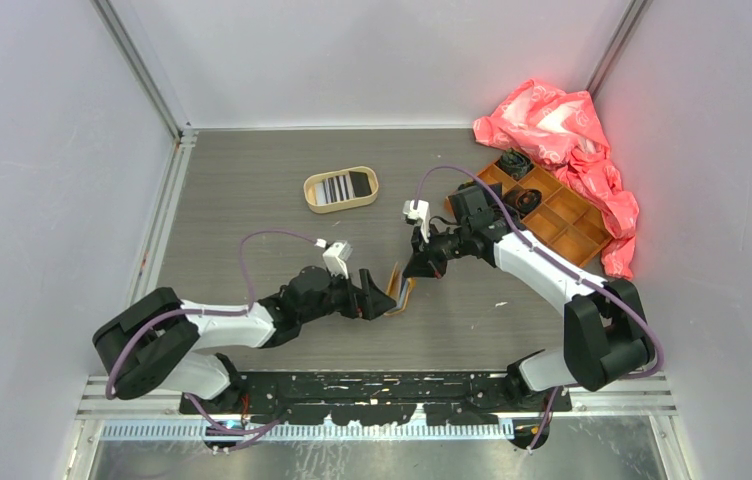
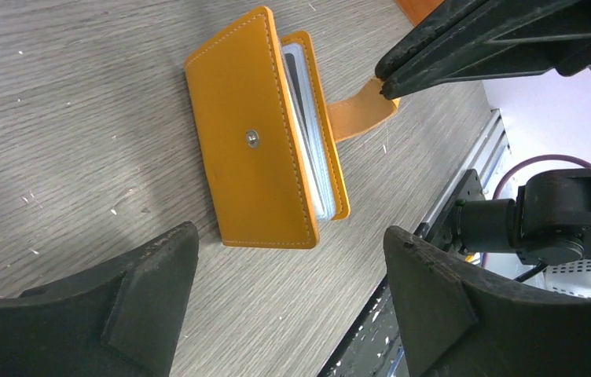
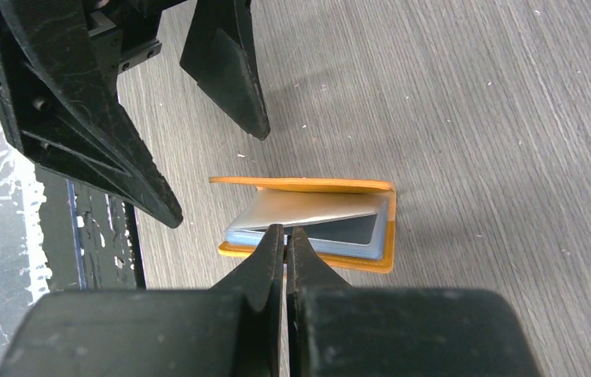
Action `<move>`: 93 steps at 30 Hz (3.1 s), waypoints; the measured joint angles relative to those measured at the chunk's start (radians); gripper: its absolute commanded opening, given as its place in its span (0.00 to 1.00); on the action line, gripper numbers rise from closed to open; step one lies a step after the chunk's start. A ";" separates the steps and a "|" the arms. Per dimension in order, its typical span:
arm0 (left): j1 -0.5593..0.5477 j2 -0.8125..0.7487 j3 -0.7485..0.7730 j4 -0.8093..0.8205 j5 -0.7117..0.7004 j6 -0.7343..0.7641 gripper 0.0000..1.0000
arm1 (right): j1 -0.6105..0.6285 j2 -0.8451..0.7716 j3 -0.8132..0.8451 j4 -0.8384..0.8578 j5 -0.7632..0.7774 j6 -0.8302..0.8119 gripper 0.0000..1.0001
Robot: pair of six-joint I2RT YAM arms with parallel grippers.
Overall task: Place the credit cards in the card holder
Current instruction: Open the card holder at the center of the board, then turn over the card holder at the center of the board.
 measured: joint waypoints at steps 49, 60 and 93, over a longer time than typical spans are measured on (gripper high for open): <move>-0.003 0.013 0.029 -0.174 -0.204 -0.080 0.00 | -0.051 0.144 0.083 -0.063 0.217 0.127 0.12; -0.003 0.027 0.021 -0.153 -0.203 -0.099 0.00 | 0.026 0.240 0.122 -0.086 0.314 0.193 0.09; -0.005 0.042 0.205 -0.259 0.038 0.019 0.12 | 0.108 0.467 0.226 -0.070 0.169 0.488 0.17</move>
